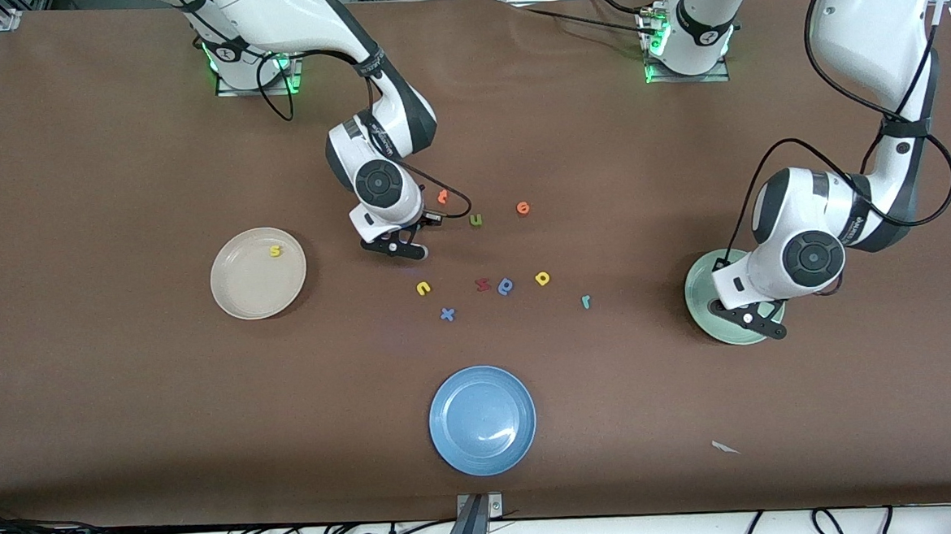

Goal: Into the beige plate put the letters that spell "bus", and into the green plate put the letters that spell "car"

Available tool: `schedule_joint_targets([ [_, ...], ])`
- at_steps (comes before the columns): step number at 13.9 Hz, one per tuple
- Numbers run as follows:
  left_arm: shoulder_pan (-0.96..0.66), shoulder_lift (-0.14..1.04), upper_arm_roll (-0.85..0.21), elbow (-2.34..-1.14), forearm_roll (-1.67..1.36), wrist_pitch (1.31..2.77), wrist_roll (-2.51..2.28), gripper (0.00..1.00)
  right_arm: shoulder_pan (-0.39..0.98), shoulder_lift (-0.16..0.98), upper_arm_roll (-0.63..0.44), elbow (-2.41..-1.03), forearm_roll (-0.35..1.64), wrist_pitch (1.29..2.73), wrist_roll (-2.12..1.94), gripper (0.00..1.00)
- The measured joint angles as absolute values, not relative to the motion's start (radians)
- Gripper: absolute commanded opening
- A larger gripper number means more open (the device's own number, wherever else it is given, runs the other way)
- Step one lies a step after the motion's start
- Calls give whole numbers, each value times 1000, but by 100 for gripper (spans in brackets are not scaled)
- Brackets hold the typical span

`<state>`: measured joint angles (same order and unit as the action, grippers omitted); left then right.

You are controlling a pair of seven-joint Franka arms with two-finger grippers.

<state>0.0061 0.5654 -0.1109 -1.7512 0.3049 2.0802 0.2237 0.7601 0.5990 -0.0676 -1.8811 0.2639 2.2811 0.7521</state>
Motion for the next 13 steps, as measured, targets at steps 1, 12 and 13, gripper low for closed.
schedule_joint_targets([
  [1, 6, 572, -112, -1750, 321, 2080, 224, 100, 760, 591, -74, -1880, 264, 2261, 752, 8],
  [12, -13, 601, -135, -1691, 46, 2132, 90, 100, 732, 439, -514, -1891, 263, 1843, 341, 8],
  [13, -30, 607, -138, -1690, 35, 2152, 42, 100, 700, 452, -536, -1898, 263, 1841, 277, 8],
])
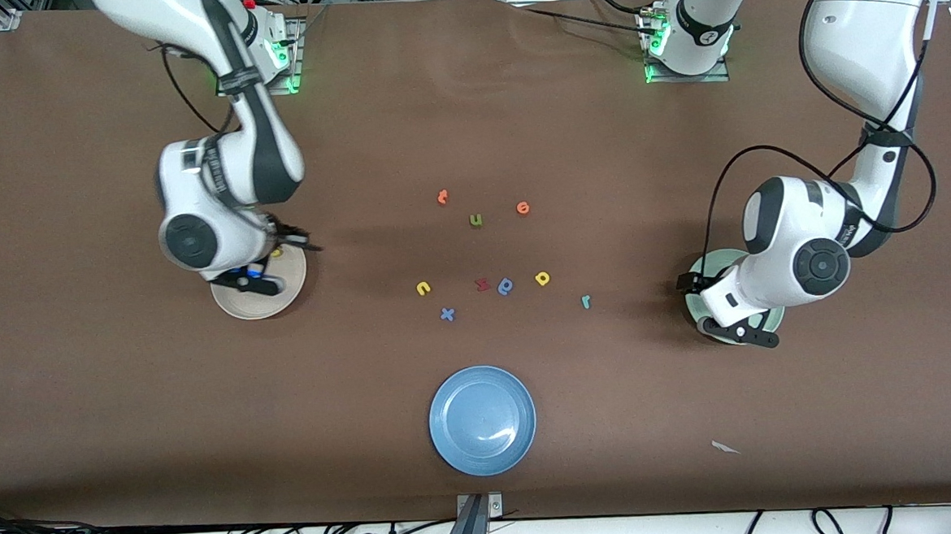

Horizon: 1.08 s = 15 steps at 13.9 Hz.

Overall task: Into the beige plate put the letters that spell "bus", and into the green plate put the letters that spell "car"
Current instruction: 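Release the teal a onto the cream plate with the right gripper, then grasp teal j with the left gripper while the right gripper reaches yellow u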

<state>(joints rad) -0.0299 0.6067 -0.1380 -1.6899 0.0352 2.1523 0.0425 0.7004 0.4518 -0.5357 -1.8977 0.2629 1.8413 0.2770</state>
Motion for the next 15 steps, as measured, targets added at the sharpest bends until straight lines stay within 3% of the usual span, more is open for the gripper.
schedule_joint_targets([
  [4, -141, 642, -144, -1688, 32, 2242, -194, 100, 497, 579, -537, -1902, 311, 1907, 17, 8],
  [7, -227, 679, -144, -1686, 32, 2287, -346, 100, 488, 622, -513, -1886, 347, 1914, -7, 8],
  [8, -247, 690, -144, -1685, 32, 2292, -382, 100, 506, 622, -509, -1877, 348, 1912, 5, 15],
  [9, -262, 697, -144, -1683, 32, 2295, -411, 100, 521, 622, -508, -1869, 348, 1912, 13, 71],
  [10, -272, 701, -144, -1679, 32, 2295, -432, 100, 528, 622, -508, -1866, 348, 1911, 19, 100],
  [15, -313, 746, -143, -1611, 32, 2297, -540, 92, 525, 620, -512, -1846, 348, 1884, 20, 99],
])
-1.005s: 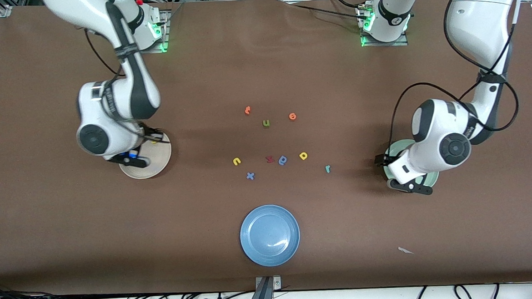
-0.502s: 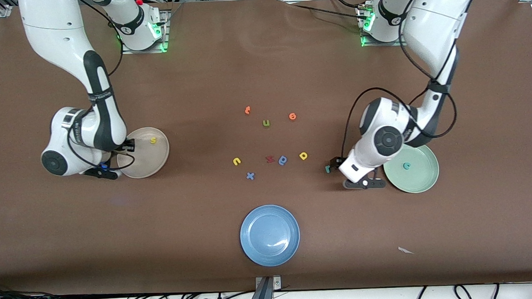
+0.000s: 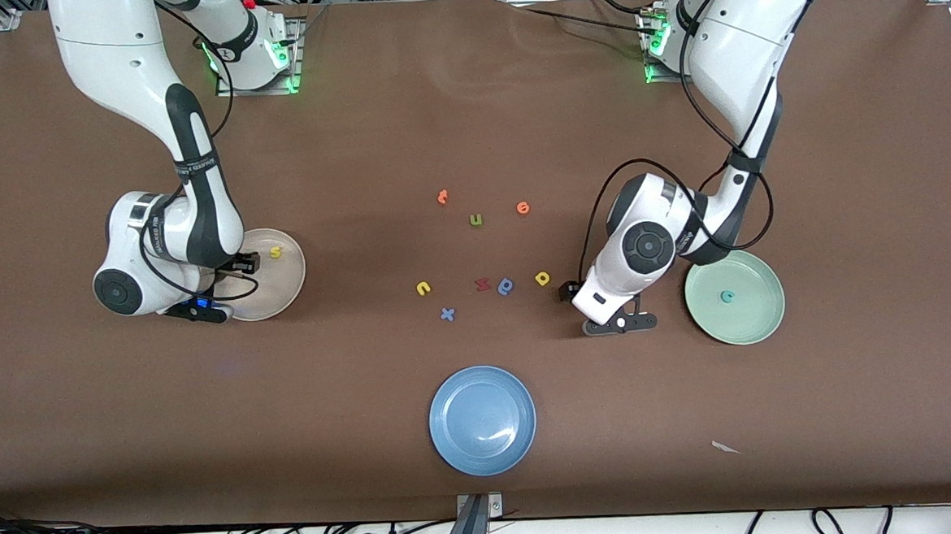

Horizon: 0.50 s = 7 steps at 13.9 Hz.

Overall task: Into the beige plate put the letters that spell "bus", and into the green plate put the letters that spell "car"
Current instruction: 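Grasp teal j with the left gripper while the right gripper reaches yellow u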

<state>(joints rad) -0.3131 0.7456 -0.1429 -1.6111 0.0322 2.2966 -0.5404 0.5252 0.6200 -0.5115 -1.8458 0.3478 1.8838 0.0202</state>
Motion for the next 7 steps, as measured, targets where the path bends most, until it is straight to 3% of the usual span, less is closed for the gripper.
schedule_joint_targets([
  [3, -319, 772, -140, -1587, 32, 2297, -548, 81, 545, 602, -508, -1748, 351, 1774, 20, 98],
  [7, -321, 781, -139, -1580, 32, 2297, -549, 63, 683, 576, -502, -1663, 356, 1781, 21, 98],
])
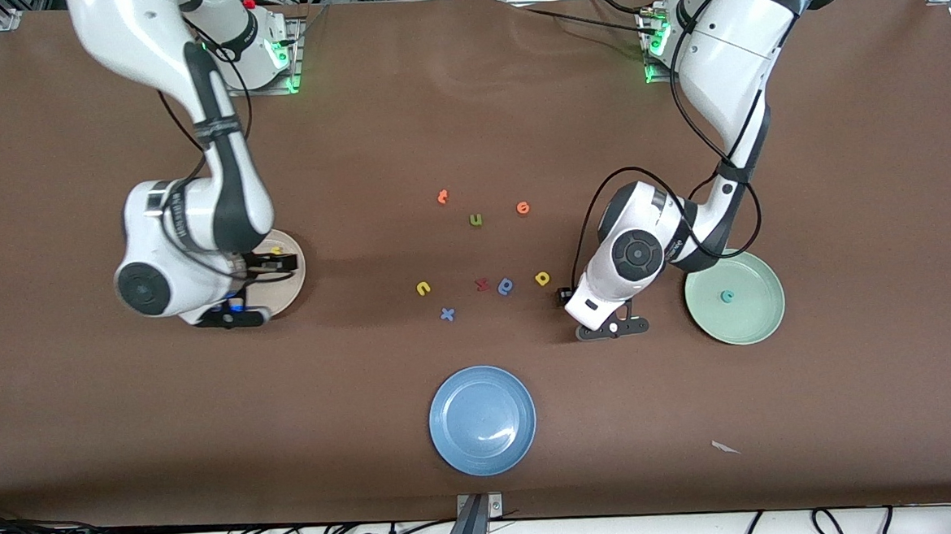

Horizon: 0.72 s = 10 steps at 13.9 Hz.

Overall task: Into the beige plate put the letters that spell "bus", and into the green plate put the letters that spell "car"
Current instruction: 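Grasp teal j with the left gripper while the right gripper reaches yellow u, then grasp the yellow u with the right gripper while the left gripper lifts j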

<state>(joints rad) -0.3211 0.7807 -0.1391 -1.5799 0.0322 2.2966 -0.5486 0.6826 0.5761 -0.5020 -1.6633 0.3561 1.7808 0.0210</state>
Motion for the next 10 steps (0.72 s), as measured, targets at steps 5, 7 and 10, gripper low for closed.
schedule_joint_targets([
  [5, -334, 782, -139, -1580, 32, 2297, -554, 48, 844, 587, -464, -1646, 357, 1975, 30, 84],
  [7, -334, 783, -138, -1580, 32, 2297, -555, 42, 863, 607, -418, -1649, 357, 2081, 31, 71],
  [10, -334, 784, -133, -1580, 33, 2297, -555, 34, 869, 677, -350, -1652, 357, 2265, 49, 65],
])
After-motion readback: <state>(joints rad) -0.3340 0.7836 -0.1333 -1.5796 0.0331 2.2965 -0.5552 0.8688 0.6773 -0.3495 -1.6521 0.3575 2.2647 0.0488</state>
